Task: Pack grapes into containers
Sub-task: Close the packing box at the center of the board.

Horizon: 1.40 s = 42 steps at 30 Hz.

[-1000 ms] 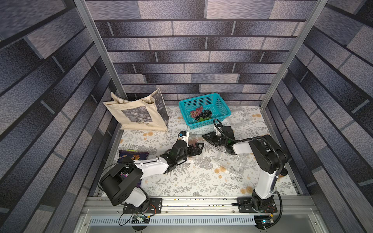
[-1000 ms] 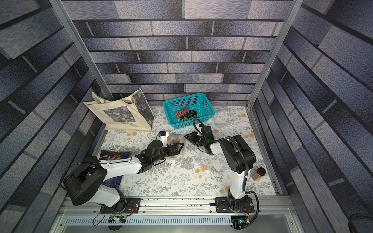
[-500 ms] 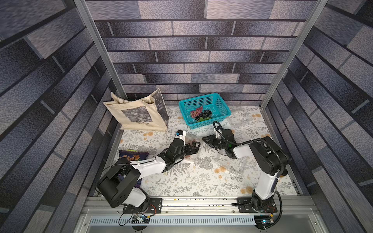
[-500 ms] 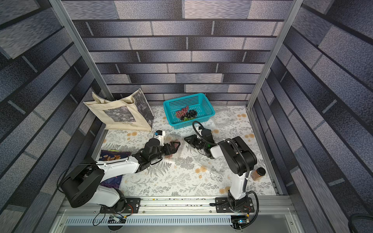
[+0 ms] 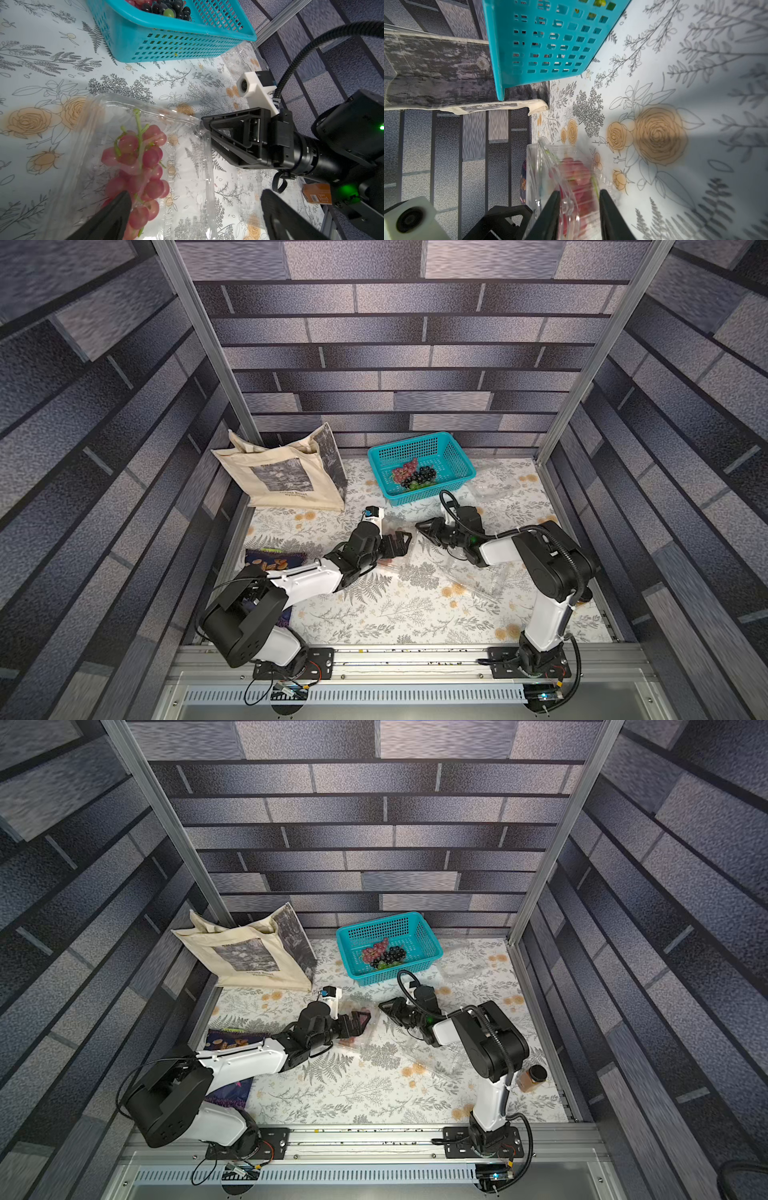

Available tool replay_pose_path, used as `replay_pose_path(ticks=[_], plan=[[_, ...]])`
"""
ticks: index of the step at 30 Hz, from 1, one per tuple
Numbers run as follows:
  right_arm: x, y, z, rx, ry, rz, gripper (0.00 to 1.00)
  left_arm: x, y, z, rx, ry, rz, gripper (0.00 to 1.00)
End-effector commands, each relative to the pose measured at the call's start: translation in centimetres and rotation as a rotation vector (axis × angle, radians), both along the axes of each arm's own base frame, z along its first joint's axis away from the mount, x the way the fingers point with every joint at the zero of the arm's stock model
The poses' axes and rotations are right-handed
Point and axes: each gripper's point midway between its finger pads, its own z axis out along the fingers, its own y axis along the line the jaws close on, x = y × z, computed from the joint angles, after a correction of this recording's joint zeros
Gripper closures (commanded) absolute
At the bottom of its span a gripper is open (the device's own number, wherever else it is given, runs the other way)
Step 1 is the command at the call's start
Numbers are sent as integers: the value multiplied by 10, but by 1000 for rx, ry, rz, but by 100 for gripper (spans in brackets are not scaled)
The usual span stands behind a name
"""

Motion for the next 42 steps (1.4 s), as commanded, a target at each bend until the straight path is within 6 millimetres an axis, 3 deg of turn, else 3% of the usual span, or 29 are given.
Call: replay_pose_path(ticks=[1, 11, 28, 42], plan=[[12, -1, 13, 20, -45, -26, 66, -8, 8, -33, 117, 87, -26, 0], [21, 4, 18, 43, -56, -6, 69, -7, 6, -36, 120, 94, -36, 0], [-3, 3, -1, 27, -30, 49, 75, -5, 6, -39, 131, 97, -29, 0], [-10, 6, -11, 44, -14, 76, 82, -6, 9, -43, 140, 100, -23, 0]])
